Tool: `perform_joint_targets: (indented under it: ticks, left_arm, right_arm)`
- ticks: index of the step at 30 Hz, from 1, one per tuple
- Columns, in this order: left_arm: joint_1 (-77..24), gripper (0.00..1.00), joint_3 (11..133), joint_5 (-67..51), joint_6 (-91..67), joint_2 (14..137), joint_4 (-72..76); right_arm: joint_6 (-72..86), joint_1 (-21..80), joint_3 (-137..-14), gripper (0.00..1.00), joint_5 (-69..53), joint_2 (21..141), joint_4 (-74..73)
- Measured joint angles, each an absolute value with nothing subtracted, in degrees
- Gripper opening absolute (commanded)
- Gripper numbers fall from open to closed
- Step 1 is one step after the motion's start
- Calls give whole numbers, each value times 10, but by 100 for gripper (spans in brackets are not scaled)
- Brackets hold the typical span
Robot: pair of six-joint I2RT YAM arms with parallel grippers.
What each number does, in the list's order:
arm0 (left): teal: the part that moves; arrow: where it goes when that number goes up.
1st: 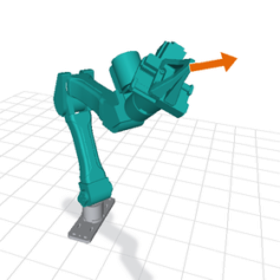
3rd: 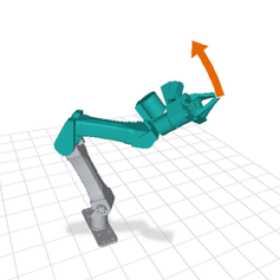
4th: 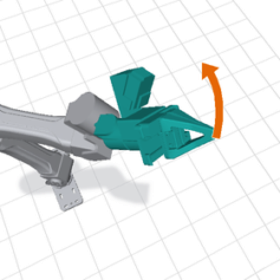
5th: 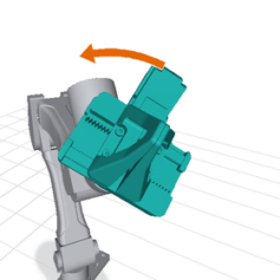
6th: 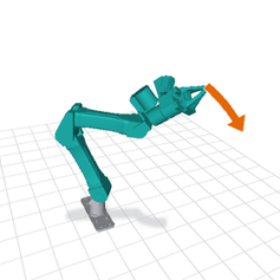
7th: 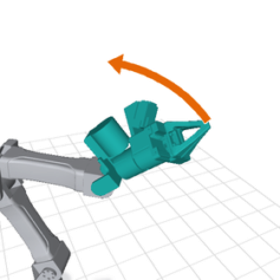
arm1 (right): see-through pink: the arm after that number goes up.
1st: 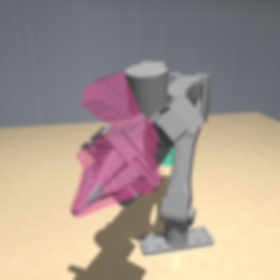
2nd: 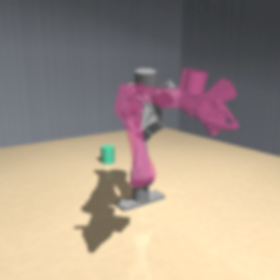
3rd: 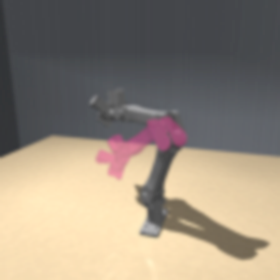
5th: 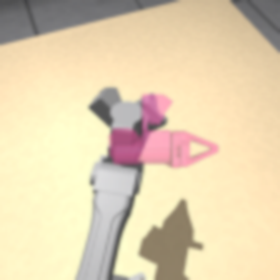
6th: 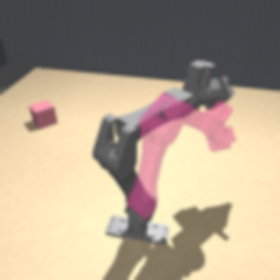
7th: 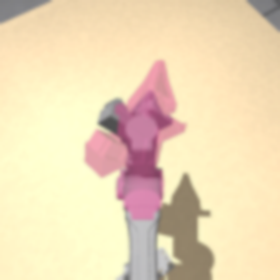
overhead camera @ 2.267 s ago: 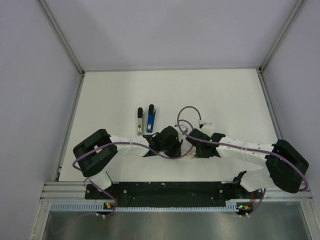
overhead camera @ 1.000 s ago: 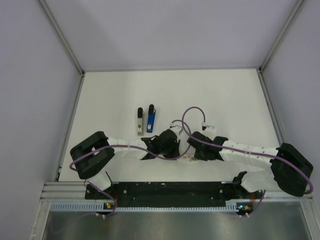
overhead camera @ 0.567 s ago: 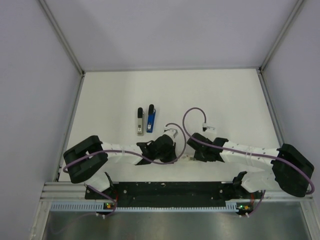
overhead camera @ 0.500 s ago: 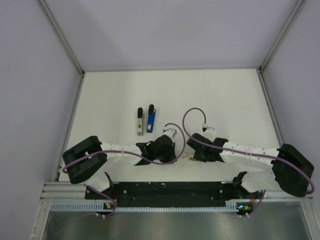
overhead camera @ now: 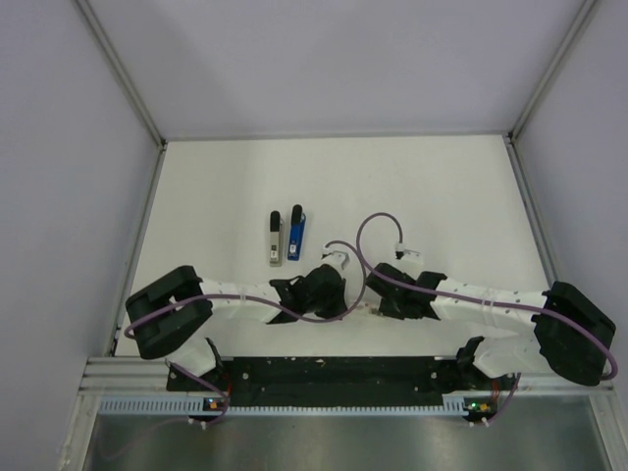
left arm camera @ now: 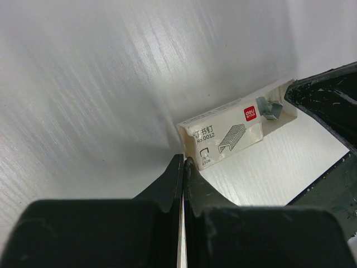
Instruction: Unload the staples from the stapler
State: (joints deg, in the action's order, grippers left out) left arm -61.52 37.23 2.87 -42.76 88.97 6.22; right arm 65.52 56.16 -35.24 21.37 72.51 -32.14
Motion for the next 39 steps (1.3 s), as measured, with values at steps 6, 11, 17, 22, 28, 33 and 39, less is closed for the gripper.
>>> perform_joint_targets:
  ticks: [6, 11, 17, 22, 28, 33, 39]
  left_arm:
    - [-616, 0, 387, 55, -405, 891, 33]
    - [-616, 0, 395, 89, -388, 884, -1]
    - [-615, 0, 407, 115, -373, 885, -28]
    - [-612, 0, 422, 119, -363, 897, -36]
    - [-608, 0, 451, 120, -351, 924, -40]
    - [-608, 0, 464, 111, -348, 938, -35]
    - [-607, 0, 464, 89, -360, 941, -25]
  right_arm:
    - [638, 562, -353, 0, 218, 726, -322]
    - [621, 562, -354, 6, 228, 726, -324]
    - [607, 563, -361, 32, 232, 724, -330]
    - [599, 564, -369, 32, 243, 689, -345]
    - [602, 564, -368, 17, 262, 638, -374]
    - [613, 565, -343, 0, 263, 632, -381]
    - [618, 565, -325, 0, 258, 638, -380]
